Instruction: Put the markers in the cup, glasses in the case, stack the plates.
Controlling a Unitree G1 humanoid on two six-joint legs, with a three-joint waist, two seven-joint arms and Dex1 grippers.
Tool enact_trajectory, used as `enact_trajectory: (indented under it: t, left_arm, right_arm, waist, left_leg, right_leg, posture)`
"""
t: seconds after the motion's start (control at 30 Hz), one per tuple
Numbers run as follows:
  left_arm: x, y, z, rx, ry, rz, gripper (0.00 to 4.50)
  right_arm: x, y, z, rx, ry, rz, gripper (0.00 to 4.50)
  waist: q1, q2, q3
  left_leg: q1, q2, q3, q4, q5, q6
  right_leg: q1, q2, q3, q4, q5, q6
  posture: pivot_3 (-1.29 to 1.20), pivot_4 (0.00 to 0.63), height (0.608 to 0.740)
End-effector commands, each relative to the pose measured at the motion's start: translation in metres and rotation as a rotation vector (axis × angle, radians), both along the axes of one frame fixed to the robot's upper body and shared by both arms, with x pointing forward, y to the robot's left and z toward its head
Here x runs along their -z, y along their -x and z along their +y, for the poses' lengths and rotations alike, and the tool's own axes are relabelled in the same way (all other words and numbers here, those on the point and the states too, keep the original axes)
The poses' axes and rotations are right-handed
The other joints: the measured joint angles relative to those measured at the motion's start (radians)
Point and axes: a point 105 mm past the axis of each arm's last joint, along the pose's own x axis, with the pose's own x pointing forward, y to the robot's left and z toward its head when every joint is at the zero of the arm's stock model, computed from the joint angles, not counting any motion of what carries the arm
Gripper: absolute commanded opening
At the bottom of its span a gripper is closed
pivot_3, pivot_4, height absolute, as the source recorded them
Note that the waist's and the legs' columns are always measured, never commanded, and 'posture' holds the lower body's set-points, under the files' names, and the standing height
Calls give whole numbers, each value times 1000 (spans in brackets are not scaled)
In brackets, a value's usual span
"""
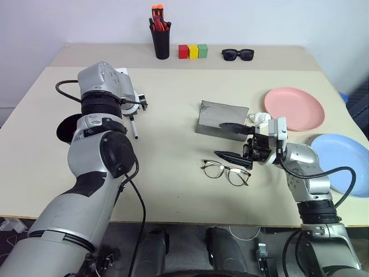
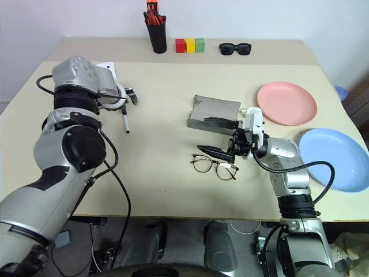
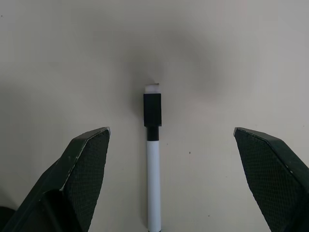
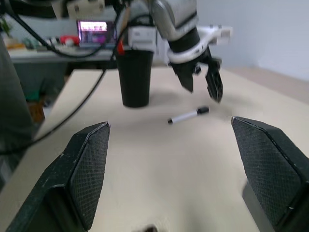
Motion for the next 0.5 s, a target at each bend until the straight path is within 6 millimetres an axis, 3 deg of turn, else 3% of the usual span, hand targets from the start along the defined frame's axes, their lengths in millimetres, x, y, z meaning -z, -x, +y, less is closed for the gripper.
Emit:
enact_trajectory:
  t: [0.03,0.5]
  left_arm:
    - [-7,0,3,-17,-1,-27,4221]
    - [7,4,0,-18,8,19,4221]
  right_arm:
    - [8,-4,-6,27,29,-5,4128]
    - [25,-5,-17,48,40,9,4128]
  waist:
    - [-1,0,0]
    - [0,0,0]
  left_leg:
    - [0,0,0,0,0,0]
    - [0,0,0,0,1,-1]
  right_leg:
    - [0,0,0,0,0,0]
    - [0,0,0,1,0,0]
  posture:
    - [0,150,740]
    - [0,150,740]
